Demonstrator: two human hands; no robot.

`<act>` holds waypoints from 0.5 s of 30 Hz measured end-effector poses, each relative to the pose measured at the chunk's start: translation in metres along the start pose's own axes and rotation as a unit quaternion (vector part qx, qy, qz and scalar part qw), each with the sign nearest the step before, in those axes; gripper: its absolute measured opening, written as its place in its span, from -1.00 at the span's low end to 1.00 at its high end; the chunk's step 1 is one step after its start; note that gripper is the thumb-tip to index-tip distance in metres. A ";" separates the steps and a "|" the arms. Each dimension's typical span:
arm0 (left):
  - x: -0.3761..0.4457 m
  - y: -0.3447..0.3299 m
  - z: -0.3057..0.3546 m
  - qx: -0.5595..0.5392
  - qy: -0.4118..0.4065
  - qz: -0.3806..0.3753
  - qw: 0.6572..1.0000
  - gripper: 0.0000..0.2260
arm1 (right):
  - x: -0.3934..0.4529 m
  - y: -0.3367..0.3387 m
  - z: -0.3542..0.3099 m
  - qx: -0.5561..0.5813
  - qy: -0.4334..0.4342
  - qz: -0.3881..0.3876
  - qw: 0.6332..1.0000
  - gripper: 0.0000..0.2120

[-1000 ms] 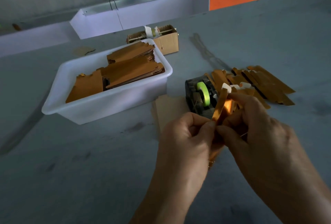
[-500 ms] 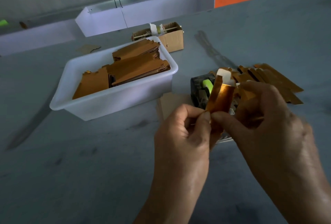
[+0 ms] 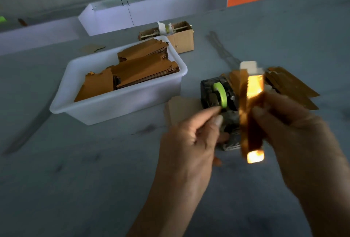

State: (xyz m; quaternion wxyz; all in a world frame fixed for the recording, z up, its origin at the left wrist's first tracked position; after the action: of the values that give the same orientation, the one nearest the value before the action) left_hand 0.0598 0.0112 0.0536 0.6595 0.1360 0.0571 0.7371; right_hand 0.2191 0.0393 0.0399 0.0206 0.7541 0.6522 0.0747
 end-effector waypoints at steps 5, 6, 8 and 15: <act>0.022 0.031 -0.027 0.317 0.028 0.092 0.943 -0.70 | 0.041 0.040 0.009 -0.233 0.056 0.148 0.959 -0.85; 0.027 0.031 -0.038 0.356 0.057 0.081 0.929 -0.61 | 0.050 0.042 0.014 -0.265 0.048 0.148 0.951 -0.87; 0.036 0.027 -0.057 0.401 0.109 0.060 0.908 -0.46 | 0.067 0.039 0.028 -0.339 0.011 0.124 0.933 -0.84; 0.064 0.033 -0.091 0.223 0.226 0.042 0.947 -0.54 | 0.075 0.036 0.046 -0.448 -0.038 0.111 0.887 -0.71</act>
State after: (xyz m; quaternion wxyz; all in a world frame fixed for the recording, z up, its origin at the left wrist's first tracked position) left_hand -0.0029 0.0787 -0.0167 0.5506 0.1115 0.3614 0.7441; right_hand 0.2707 0.1110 0.0054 0.3725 0.7342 0.4606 0.3316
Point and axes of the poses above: each hand's wrist, its own x-axis towards the middle knuckle, its own y-axis out of the back of the hand, z = x × y, the point moved 5 cm from there along x, towards the middle knuckle, and after that the axes turned 3 degrees about -y, right-handed, at the moved point
